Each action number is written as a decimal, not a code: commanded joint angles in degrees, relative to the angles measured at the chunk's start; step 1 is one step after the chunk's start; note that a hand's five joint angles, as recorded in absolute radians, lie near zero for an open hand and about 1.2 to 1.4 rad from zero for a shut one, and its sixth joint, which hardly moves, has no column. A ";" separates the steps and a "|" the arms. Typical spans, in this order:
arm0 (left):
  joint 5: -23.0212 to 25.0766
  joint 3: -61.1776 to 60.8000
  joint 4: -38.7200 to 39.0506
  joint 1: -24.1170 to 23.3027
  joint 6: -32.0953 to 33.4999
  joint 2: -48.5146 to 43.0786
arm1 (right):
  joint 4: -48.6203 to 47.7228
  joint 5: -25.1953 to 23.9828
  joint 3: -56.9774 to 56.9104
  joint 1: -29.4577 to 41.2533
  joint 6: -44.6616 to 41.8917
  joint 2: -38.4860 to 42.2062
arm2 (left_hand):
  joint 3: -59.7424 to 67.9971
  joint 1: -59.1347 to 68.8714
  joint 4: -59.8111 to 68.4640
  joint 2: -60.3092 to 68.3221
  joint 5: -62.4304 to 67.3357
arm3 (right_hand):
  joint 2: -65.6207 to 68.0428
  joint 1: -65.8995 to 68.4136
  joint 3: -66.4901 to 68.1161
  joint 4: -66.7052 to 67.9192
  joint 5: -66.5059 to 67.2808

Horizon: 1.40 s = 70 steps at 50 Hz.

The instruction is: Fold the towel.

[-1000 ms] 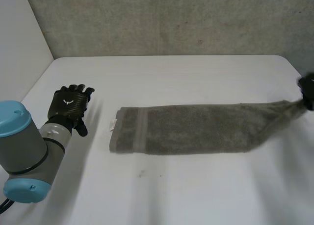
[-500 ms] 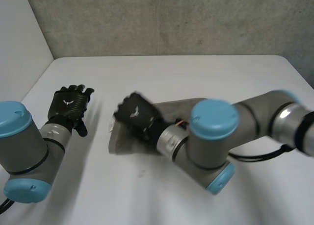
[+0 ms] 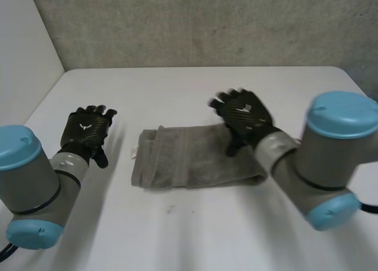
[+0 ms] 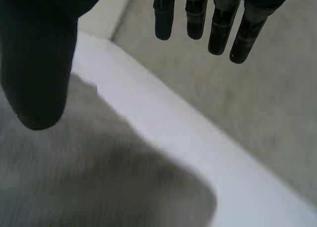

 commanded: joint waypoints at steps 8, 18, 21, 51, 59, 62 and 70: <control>0.03 -0.38 0.21 -1.29 0.00 -0.49 | 0.61 -5.19 12.99 -12.91 3.30 0.65 | 0.44 -0.21 0.35 0.54 -1.93 | 22.02 22.68 22.58 21.29 21.70; 0.03 -0.47 0.21 -1.37 0.00 -0.93 | -5.18 -10.37 12.29 -13.70 5.93 5.31 | 0.44 -0.21 0.35 0.54 -1.93 | 67.19 67.85 67.75 66.46 66.87; 0.03 -0.47 0.21 -1.46 0.00 -0.93 | -5.28 -10.64 12.11 -14.40 9.44 5.31 | 0.44 -0.21 0.35 0.54 -1.93 | 67.21 67.87 67.77 66.48 66.89; -0.15 -0.21 -0.05 -3.30 -0.35 1.09 | -2.81 -5.37 7.11 -5.82 -3.46 -3.66 | 0.44 -0.21 0.35 0.54 -1.93 | 67.21 67.87 67.77 66.48 66.89; -0.33 0.23 -0.32 -3.48 -0.70 3.90 | -7.64 -7.91 4.55 9.57 -6.71 2.75 | 0.44 -0.21 0.35 0.54 -1.93 | 67.21 67.87 67.77 66.48 66.89; -0.33 0.49 -0.41 -3.92 -1.57 4.34 | -7.91 -8.79 3.68 12.48 -8.03 6.87 | 0.44 -0.21 0.35 0.54 -1.93 | 67.21 67.87 67.77 66.48 66.89; -0.59 2.34 -0.67 -5.24 -7.71 4.34 | -7.74 -8.00 2.00 12.94 -7.60 7.78 | 0.44 -0.21 0.35 0.54 -1.93 | 40.09 40.75 40.66 39.36 39.78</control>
